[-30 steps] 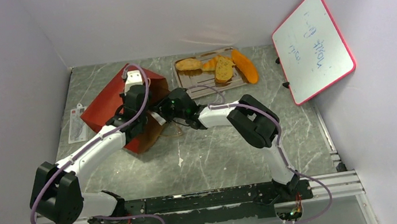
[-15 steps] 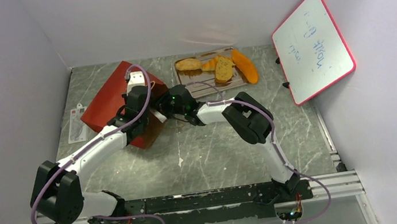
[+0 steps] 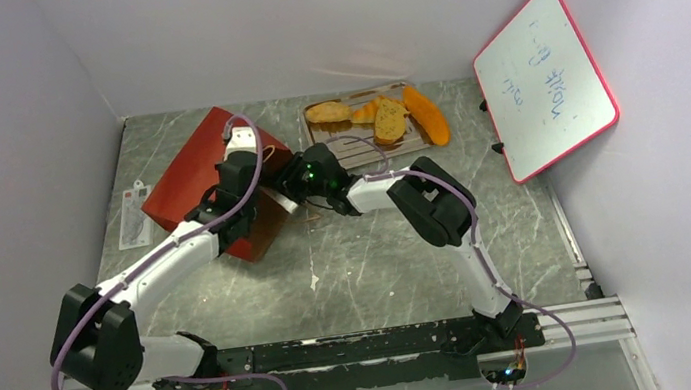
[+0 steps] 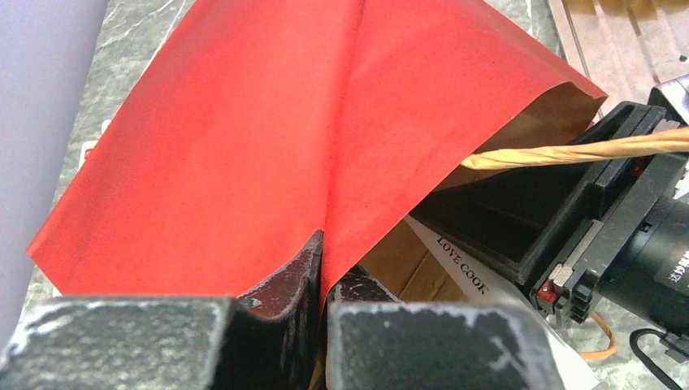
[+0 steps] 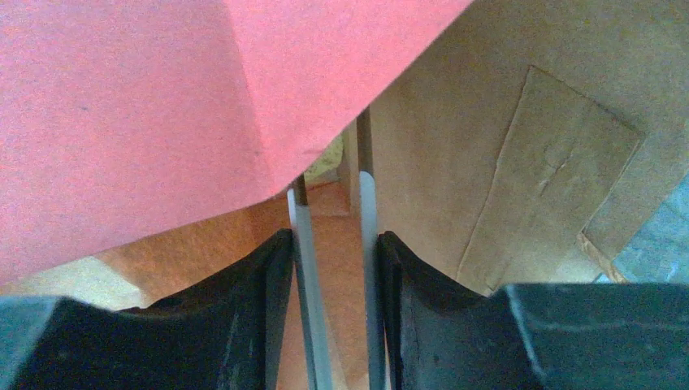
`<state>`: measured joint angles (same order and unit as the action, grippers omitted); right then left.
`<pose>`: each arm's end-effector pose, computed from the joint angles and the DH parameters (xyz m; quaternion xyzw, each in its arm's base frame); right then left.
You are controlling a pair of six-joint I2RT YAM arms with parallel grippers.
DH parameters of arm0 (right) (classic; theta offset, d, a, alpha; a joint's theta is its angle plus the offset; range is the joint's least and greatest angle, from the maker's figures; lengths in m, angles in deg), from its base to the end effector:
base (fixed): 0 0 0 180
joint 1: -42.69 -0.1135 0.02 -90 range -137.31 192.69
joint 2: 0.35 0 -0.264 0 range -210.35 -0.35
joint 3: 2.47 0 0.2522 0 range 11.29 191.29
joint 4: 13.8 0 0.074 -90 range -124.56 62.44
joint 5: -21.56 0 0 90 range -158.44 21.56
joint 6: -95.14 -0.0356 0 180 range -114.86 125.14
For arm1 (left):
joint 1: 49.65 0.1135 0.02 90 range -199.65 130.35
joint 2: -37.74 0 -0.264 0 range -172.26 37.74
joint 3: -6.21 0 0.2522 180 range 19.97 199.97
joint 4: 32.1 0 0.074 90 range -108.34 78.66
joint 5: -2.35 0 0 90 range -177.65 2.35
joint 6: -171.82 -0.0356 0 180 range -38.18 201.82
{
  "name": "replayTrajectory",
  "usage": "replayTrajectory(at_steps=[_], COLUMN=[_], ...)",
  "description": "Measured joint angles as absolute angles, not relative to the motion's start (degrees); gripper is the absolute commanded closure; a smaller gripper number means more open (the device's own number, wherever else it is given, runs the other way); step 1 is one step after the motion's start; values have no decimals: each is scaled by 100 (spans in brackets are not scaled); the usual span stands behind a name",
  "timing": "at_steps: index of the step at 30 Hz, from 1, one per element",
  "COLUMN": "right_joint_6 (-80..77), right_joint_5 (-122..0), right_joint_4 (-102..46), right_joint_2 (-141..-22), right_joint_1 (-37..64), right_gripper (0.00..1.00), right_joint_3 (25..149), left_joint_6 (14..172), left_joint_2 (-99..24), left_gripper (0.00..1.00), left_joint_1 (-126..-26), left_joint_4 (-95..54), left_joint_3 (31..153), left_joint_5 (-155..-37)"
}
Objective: Take the fake bread out of the paper bag
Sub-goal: Take out the fake bread from the paper bag.
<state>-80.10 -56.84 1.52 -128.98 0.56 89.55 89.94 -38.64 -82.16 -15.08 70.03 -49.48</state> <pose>0.3576 0.3331 0.1298 0.2487 0.7848 0.5402 0.1741 0.2587 -0.1388 0.2649 0.0117 0.8330 0.0999 0.5440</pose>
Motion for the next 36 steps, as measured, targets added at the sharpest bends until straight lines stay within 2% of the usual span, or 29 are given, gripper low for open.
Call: replayTrajectory(at_steps=[16, 36], right_joint_6=[-7725, -7349], right_joint_5=[-5529, -5217], right_joint_4=[218, 423], right_joint_2=[-12872, -12741], right_joint_1=[58, 58], right_gripper=[52, 53], right_joint_3=[8927, 8747], left_joint_6=[8690, 8391], left_joint_2=[-3422, -3182], left_gripper=[93, 93], left_joint_1=[-8216, -8214], left_joint_4=[-1147, -974], left_joint_3=[6990, 6990], left_joint_5=[-5451, -5599])
